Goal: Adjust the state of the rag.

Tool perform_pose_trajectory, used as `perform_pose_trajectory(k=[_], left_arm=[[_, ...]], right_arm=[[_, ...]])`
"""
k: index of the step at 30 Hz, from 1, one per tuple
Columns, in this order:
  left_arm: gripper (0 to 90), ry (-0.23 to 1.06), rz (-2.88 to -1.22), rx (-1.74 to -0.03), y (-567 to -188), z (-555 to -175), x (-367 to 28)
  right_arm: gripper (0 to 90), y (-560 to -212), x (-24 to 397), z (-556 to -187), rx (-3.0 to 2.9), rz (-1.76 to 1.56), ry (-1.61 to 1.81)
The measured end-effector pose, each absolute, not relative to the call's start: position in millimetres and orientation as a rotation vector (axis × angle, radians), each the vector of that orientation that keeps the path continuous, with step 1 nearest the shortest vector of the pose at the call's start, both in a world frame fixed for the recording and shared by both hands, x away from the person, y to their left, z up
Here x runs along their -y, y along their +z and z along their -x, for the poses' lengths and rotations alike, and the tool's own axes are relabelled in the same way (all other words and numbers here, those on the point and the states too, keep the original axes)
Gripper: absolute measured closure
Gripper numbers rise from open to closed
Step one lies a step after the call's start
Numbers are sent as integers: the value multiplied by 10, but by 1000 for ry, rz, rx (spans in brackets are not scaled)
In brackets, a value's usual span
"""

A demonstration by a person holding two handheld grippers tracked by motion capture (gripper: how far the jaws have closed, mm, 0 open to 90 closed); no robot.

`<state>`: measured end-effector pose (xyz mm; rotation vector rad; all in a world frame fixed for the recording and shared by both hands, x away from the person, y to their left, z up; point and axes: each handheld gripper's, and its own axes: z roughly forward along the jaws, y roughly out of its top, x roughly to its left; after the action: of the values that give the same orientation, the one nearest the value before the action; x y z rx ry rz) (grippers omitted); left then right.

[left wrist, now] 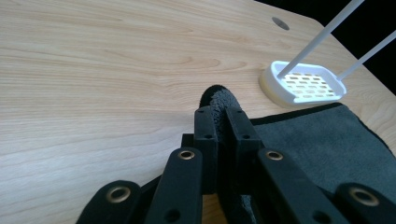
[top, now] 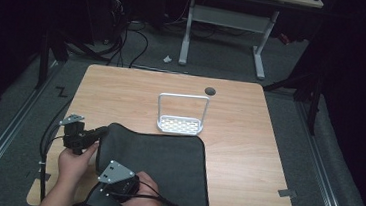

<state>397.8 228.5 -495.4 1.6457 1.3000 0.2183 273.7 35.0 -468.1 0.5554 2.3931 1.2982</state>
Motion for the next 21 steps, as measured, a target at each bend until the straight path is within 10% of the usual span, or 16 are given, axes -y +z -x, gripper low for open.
perform_pose_trajectory(k=[21], left_arm=[[836, 241, -1705, -1180, -4759, -4035, -1304]], right_arm=[[826, -4640, 745, -2610, -2273, -722, 1260]])
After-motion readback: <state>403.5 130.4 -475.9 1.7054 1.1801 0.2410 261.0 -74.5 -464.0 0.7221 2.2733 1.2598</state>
